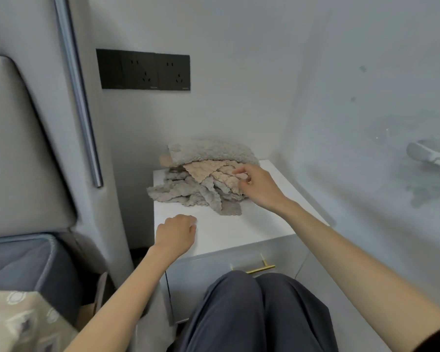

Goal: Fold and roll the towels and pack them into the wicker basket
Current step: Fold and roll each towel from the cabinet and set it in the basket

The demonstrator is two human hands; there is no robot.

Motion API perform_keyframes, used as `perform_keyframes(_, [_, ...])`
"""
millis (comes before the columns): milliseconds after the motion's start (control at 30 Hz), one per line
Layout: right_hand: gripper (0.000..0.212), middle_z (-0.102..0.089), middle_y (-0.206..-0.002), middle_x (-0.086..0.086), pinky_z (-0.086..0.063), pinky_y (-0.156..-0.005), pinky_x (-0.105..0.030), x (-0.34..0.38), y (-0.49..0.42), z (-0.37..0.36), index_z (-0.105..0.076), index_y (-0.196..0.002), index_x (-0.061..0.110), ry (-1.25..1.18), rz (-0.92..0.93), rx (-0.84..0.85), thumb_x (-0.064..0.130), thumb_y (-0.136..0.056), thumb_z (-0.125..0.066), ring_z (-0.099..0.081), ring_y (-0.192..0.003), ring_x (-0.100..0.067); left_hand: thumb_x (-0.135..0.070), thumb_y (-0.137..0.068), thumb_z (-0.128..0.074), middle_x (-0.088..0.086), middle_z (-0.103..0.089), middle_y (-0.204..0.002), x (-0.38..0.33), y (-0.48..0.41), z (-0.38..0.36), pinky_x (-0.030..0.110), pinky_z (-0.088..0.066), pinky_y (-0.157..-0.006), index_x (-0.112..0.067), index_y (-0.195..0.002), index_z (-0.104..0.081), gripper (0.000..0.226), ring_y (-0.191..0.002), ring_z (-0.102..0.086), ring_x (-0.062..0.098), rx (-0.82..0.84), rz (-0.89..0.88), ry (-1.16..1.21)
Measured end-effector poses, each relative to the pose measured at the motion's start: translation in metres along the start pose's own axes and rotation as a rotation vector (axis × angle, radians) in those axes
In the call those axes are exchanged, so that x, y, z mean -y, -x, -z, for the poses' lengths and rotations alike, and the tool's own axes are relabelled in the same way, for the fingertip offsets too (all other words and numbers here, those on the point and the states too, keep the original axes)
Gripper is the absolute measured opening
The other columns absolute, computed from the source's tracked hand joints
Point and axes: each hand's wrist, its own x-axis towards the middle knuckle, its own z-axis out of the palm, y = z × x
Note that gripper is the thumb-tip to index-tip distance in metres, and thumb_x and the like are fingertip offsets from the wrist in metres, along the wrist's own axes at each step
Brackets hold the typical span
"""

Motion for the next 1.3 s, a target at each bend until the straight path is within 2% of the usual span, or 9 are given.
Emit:
perform_keyframes(133, [0.031,-0.053,-0.131,-0.002,-0.037,-0.090,-0.027,0.014,-0.038,-0.020,-0.056,-0.120,0.017,0.147,0.102,-0.012,0.009,-0.092,-0.046,-0.048,-0.119,-0.017,-0.025,-0.100,-0.031,0.004,-0.060,-0.097,0.005,-0.009,-0.003,0.029,-0.041,-0.069,-0.018,-0.103,-0.063,0.033,-0.088,-0.055,0.024,-0.106,-0.015,-0.085])
perform_keyframes(267, [0.032,-0.055,-0.130,-0.004,-0.038,-0.096,-0.034,0.024,-0.073,-0.042,-0.055,-0.124,0.015,0.343,0.212,-0.076,0.012,-0.093,-0.048,-0.046,-0.122,-0.024,-0.032,-0.099,-0.034,0.001,-0.062,-0.103,0.014,-0.018,-0.007,0.027,-0.040,-0.067,-0.022,-0.112,-0.064,0.034,-0.095,-0.056,0.023,-0.123,-0.048,-0.094])
perform_keyframes(467, [0.042,-0.049,-0.138,-0.005,-0.038,-0.100,-0.042,0.018,-0.109,-0.064,-0.047,-0.134,0.019,0.467,0.072,-0.076,0.016,-0.093,-0.048,-0.039,-0.127,-0.028,-0.038,-0.099,-0.032,-0.004,-0.061,-0.104,0.018,-0.019,-0.013,0.025,-0.034,-0.061,-0.026,-0.117,-0.060,0.036,-0.091,-0.054,0.020,-0.186,-0.071,-0.155])
perform_keyframes(600, [0.024,-0.057,-0.124,-0.007,-0.037,-0.096,-0.041,0.011,-0.120,-0.065,-0.056,-0.119,0.016,0.474,0.049,-0.212,0.019,-0.098,-0.044,-0.045,-0.117,-0.028,-0.040,-0.099,-0.032,-0.004,-0.060,-0.107,0.018,-0.019,-0.015,0.026,-0.036,-0.063,-0.025,-0.118,-0.059,0.036,-0.094,-0.053,0.021,-0.185,-0.074,-0.159])
perform_keyframes(833, [0.020,-0.063,-0.110,-0.005,-0.034,-0.082,-0.037,0.017,-0.127,-0.045,-0.057,-0.110,0.012,0.433,0.124,-0.376,0.017,-0.099,-0.040,-0.049,-0.106,-0.027,-0.041,-0.099,-0.032,-0.002,-0.059,-0.108,0.015,-0.021,-0.011,0.027,-0.036,-0.066,-0.023,-0.118,-0.058,0.036,-0.096,-0.054,0.023,-0.157,-0.062,-0.204])
perform_keyframes(1033, [0.012,-0.055,-0.082,0.000,-0.034,-0.059,-0.034,0.037,-0.118,-0.001,-0.044,-0.101,0.014,0.008,0.132,-0.453,0.017,-0.099,-0.032,-0.052,-0.073,-0.019,-0.040,-0.100,-0.034,-0.001,-0.062,-0.114,0.011,-0.023,0.000,0.031,-0.043,-0.081,-0.026,-0.123,-0.059,0.037,-0.104,-0.058,0.023,-0.082,-0.041,-0.173])
perform_keyframes(1100, [0.010,-0.052,-0.072,0.002,-0.035,-0.055,-0.033,0.043,-0.109,0.013,-0.042,-0.101,0.017,-0.053,0.161,-0.441,0.018,-0.099,-0.032,-0.048,-0.060,-0.011,-0.042,-0.099,-0.036,-0.001,-0.063,-0.119,0.010,-0.023,0.006,0.032,-0.043,-0.085,-0.030,-0.128,-0.055,0.037,-0.108,-0.058,0.023,-0.077,0.006,-0.085])
perform_keyframes(1167, [0.008,-0.048,-0.065,0.003,-0.032,-0.051,-0.028,0.047,-0.097,0.027,-0.041,-0.100,0.019,-0.064,0.199,-0.409,0.017,-0.099,-0.033,-0.041,-0.050,-0.006,-0.045,-0.096,-0.042,-0.003,-0.061,-0.125,0.007,-0.024,0.012,0.034,-0.045,-0.087,-0.030,-0.139,-0.042,0.045,-0.113,-0.057,0.022,-0.126,0.042,0.074])
perform_keyframes(1300, [0.006,-0.057,-0.079,0.005,-0.038,-0.062,-0.023,0.050,-0.071,0.048,-0.045,-0.099,0.022,-0.125,0.148,-0.313,0.020,-0.098,-0.039,-0.048,-0.066,-0.002,-0.048,-0.078,-0.072,-0.012,-0.051,-0.126,-0.008,-0.027,0.030,0.030,-0.046,-0.089,-0.030,-0.151,-0.004,0.102,-0.113,-0.052,0.010,-0.186,-0.047,0.655])
